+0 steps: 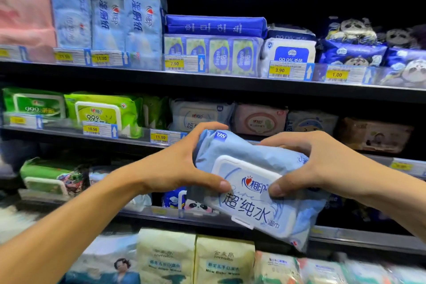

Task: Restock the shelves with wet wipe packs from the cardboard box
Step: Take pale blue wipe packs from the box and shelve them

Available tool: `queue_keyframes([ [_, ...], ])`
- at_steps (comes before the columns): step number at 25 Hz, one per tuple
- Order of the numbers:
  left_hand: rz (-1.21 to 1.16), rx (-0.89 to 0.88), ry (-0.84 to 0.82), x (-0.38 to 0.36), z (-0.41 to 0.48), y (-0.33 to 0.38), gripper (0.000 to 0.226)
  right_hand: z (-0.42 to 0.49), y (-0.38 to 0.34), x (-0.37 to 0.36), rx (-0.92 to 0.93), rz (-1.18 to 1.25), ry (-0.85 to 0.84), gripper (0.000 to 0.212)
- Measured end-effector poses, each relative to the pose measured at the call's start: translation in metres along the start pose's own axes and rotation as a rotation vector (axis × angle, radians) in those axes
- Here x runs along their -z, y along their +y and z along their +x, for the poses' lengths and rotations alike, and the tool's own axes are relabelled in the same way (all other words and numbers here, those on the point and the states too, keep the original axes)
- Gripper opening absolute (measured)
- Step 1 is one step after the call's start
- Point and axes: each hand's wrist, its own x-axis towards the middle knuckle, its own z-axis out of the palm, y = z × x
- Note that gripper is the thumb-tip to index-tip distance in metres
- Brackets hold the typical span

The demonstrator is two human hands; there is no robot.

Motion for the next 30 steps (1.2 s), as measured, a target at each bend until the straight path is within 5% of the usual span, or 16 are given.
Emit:
queue_keyframes([
  [4,-0.035,-0.086,0.209,0.007,-0.008,0.001,0.087,0.017,-0.006,-0.001,0.1,-0.051,0.042,0.062],
  [8,-0.1,-0.127,0.417,0.026,-0.018,-0.004,0.082,0.039,0.003,0.006,0.17,0.113,0.274,0.079],
  [12,-0.153,-0.154,0.562,0.041,-0.024,-0.01,0.08,0.058,0.023,-0.02,0.086,0.297,0.167,0.108],
  [18,0.006,-0.225,0.628,0.06,-0.02,-0.021,0.089,0.097,0.027,-0.044,0.212,0.252,0.313,0.068],
  [24,0.346,-0.23,0.655,0.095,0.012,-0.031,0.079,0.141,0.034,-0.051,0.366,0.158,0.49,0.077],
  [30,0.579,-0.324,0.871,0.096,0.039,-0.077,0.073,0.161,0.057,-0.076,0.367,-0.069,0.632,0.082],
])
